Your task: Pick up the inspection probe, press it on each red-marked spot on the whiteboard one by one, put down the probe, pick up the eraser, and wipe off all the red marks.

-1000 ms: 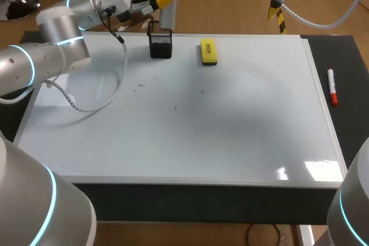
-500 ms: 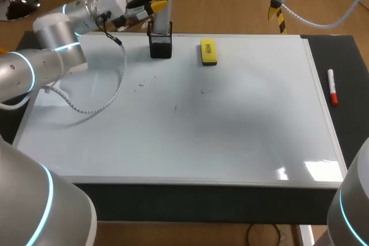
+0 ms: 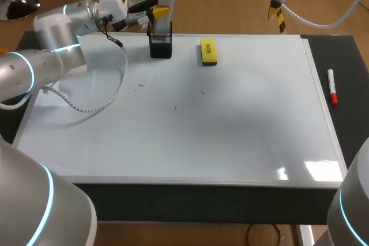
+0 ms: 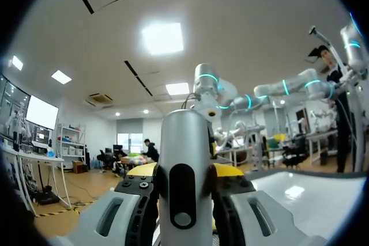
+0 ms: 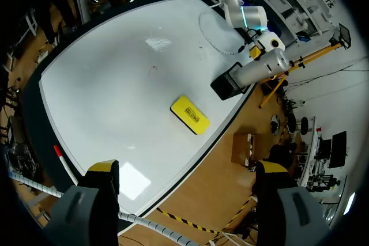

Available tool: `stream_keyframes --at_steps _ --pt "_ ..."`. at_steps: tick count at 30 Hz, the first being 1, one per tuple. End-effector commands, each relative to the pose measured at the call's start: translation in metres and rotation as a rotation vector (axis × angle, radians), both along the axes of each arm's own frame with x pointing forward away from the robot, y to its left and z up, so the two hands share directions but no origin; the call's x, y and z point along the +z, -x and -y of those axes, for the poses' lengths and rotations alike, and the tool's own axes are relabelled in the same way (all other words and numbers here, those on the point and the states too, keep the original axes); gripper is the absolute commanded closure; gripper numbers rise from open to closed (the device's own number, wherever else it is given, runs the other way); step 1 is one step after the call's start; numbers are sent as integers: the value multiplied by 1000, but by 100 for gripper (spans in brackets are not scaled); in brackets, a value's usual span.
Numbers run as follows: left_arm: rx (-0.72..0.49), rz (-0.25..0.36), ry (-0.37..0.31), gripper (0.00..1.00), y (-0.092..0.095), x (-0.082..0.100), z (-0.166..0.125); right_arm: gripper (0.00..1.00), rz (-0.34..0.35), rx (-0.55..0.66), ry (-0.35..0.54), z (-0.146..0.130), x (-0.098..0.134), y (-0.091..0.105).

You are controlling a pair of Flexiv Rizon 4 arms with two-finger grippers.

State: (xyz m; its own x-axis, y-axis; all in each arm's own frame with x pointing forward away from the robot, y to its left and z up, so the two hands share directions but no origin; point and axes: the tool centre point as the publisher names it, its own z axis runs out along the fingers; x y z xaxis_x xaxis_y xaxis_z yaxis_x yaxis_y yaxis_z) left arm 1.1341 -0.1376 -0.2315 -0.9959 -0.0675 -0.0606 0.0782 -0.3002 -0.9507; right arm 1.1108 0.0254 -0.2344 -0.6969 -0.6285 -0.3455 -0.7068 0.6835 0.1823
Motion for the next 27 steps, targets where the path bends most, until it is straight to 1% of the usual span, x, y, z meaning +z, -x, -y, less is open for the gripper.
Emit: stream_keyframes --at_steps 1,13,27 --pt "14 -6 -11 100 4 0 -1 0 0 1 5 1 1 0" --pt "26 -43 -20 100 5 -29 0 0 0 1 5 1 1 0" --pt "43 -76 -31 100 4 -46 -3 0 0 1 5 1 1 0"
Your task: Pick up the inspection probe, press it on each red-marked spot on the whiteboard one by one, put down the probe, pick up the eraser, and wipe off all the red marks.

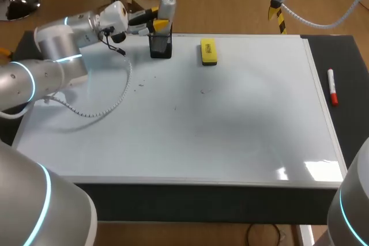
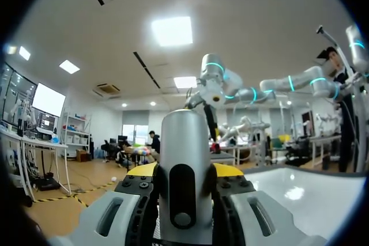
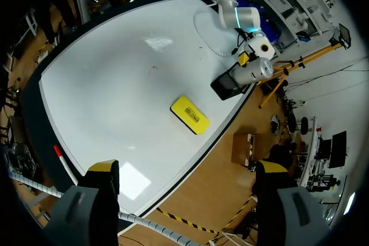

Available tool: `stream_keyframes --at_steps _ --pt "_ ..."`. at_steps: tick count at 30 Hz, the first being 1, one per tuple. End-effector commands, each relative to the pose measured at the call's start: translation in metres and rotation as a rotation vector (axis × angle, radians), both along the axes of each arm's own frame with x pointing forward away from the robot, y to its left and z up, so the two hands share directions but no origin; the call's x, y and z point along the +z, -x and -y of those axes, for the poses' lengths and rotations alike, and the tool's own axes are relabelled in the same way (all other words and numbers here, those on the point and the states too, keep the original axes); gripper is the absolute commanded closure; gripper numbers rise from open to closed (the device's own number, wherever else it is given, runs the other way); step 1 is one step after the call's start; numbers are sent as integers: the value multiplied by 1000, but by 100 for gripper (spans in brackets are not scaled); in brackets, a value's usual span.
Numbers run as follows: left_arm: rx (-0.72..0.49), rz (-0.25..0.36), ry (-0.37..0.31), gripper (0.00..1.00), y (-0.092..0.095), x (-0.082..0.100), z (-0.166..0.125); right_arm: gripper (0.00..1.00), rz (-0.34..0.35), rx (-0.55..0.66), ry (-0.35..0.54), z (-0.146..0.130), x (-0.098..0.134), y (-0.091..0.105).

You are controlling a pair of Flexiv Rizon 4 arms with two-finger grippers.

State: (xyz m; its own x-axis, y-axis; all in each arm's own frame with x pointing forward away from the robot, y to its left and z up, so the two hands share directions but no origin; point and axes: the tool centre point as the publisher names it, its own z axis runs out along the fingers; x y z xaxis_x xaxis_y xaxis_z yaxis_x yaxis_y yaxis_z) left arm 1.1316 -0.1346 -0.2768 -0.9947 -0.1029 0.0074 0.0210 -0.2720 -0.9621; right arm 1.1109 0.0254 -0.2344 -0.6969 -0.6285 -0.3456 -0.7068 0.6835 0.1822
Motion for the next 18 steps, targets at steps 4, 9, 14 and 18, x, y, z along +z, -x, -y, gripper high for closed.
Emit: stream_keyframes --at_steps 4,9,14,18 --pt "9 -12 -9 82 2 -2 -1 0 -1 1 5 1 1 0" --pt "5 -10 -19 0 5 -1 -1 0 -1 1 5 1 1 0" --pt "-4 4 -23 0 8 4 -2 0 -1 1 5 1 1 0" --pt "2 16 -30 0 10 10 -5 0 -1 1 5 1 1 0"
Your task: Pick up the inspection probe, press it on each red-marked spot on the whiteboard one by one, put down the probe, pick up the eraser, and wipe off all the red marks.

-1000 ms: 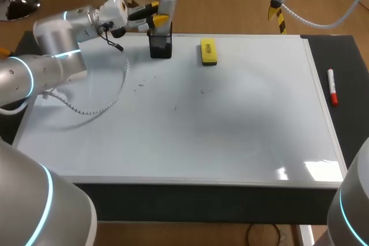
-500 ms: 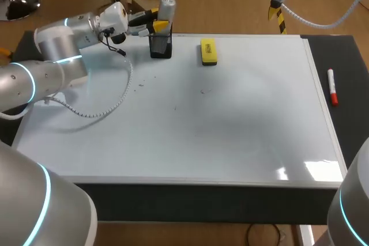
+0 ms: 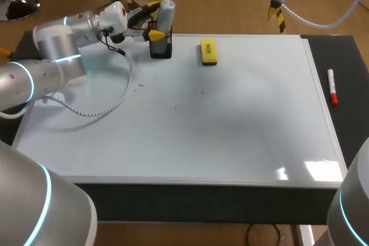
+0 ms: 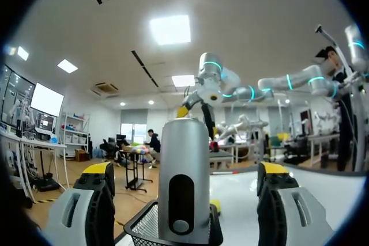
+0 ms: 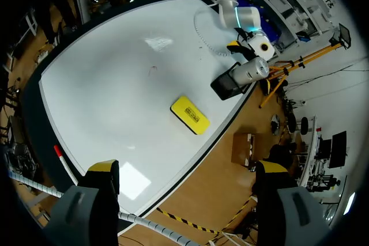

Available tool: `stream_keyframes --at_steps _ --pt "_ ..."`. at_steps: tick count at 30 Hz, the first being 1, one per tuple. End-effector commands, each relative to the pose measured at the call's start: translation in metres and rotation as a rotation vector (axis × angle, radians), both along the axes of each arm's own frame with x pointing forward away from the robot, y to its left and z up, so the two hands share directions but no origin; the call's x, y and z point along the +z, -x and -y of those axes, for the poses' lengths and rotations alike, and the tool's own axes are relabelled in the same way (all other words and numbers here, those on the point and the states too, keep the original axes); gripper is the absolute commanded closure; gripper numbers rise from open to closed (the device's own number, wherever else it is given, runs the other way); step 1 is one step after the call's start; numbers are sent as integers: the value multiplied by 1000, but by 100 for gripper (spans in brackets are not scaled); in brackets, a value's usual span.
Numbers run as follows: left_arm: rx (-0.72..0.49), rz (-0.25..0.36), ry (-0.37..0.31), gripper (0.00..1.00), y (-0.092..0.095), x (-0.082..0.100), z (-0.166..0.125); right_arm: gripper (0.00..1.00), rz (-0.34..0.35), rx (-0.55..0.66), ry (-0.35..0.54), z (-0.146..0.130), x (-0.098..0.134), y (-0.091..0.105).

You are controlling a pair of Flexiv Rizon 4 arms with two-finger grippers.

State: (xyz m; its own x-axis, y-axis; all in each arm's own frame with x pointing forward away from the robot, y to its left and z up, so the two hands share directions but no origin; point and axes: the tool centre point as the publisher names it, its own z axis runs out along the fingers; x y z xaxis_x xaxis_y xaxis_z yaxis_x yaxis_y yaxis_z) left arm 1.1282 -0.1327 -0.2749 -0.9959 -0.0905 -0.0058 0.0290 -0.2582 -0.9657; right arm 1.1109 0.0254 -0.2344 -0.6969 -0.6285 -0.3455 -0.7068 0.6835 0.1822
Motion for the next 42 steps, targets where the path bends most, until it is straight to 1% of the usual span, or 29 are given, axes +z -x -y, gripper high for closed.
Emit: stream_keyframes --at_steps 1,4,6,11,17,22,28,35,41,42 --pt "17 8 -17 0 7 10 -4 0 -1 1 5 1 1 0" --pt "23 25 -34 0 8 16 -7 0 -1 1 5 1 1 0" --pt "33 41 -57 0 8 21 -11 0 -1 1 5 1 1 0" --pt "58 73 -97 0 15 36 -22 0 -1 1 5 1 1 0" --pt "86 95 -119 0 29 48 -40 0 -1 1 5 1 1 0" --pt "133 91 -135 0 47 53 -55 0 -1 1 5 1 1 0" --pt "187 64 -146 0 73 52 -73 0 -1 1 5 1 1 0" --pt "215 41 -144 0 106 47 -87 0 -1 1 5 1 1 0" --pt "224 21 -146 0 136 41 -93 0 -1 1 5 1 1 0" --pt "226 19 -156 0 140 39 -93 0 -1 1 5 1 1 0"
